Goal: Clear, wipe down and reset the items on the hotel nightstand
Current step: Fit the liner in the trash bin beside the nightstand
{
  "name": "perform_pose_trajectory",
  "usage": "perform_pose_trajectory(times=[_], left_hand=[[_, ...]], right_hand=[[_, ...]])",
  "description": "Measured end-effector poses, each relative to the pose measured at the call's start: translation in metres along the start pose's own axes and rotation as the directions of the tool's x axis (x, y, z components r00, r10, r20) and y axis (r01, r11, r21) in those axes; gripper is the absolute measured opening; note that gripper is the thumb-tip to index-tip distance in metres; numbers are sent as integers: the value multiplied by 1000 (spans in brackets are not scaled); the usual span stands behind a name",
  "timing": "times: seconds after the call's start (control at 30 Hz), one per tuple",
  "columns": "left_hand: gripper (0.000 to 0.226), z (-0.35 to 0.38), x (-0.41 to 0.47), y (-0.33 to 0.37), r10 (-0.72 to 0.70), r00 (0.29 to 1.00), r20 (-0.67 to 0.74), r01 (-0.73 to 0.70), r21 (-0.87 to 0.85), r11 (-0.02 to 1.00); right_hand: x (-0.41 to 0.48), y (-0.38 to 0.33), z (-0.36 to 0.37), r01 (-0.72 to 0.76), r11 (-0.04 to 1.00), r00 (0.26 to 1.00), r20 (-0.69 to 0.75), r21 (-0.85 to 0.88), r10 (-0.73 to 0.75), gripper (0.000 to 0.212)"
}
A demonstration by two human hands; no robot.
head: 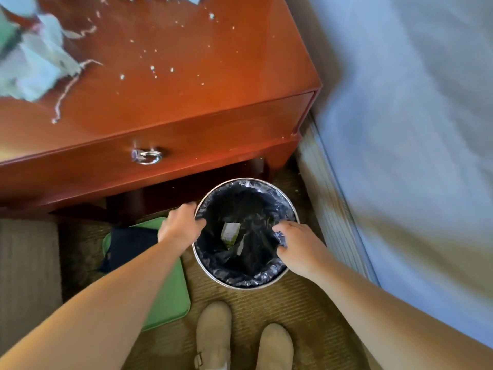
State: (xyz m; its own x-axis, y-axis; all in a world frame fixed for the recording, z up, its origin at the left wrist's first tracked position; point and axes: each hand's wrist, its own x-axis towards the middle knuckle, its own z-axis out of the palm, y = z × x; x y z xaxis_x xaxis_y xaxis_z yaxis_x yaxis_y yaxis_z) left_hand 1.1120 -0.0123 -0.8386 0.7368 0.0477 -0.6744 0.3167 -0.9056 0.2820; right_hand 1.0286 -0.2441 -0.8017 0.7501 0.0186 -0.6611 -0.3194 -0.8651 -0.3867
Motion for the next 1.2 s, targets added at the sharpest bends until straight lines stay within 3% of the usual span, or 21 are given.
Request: perform_pose_trajectory(times=[0.17,0.37,0.43,0.53,0.67,0.77,0.87,0.93,1.0,1.2], left_hand=[[31,-13,-5,-25,34,999,43,-29,-109,994],[79,-30,-54,-9,203,974,99,-194,-90,977],[76,-45,-69,1,288,956,64,-281,-90,955],[53,-91,-95,13,412,910,-40,-414,-103,905],[24,-162,-123,18,500,834,-234,-505,41,862],[18,-210,-134,17,443,766,-465,-485,33,874],[24,-250,-127,10,234,760,-606,-373,-112,921],[31,-270,-116,-1,132,787,-602,-267,-140,953],[38,-281,-105,-11,121,809,-575,-188,-59,980],[57,-274,-89,-22,253,844,-472,-233,102,967]], right_hand=[[4,-23,-6,-6,1000,1000,30,4,6,45],[-18,-45,-19,-23,999,998,57,-28,24,45],[-27,-55,-27,-5,999,998,59,-36,7,43],[-37,-85,-55,64,997,997,41,-41,-62,36],[-40,-141,-108,195,981,981,-11,6,-194,22],[-42,-188,-142,287,957,955,-98,48,-282,18],[-36,-230,-161,367,929,913,-209,42,-351,19],[-28,-253,-165,376,927,896,-259,11,-361,30],[-17,-270,-163,373,927,882,-293,-41,-368,43],[15,-300,-141,439,872,832,-268,-216,-485,63]])
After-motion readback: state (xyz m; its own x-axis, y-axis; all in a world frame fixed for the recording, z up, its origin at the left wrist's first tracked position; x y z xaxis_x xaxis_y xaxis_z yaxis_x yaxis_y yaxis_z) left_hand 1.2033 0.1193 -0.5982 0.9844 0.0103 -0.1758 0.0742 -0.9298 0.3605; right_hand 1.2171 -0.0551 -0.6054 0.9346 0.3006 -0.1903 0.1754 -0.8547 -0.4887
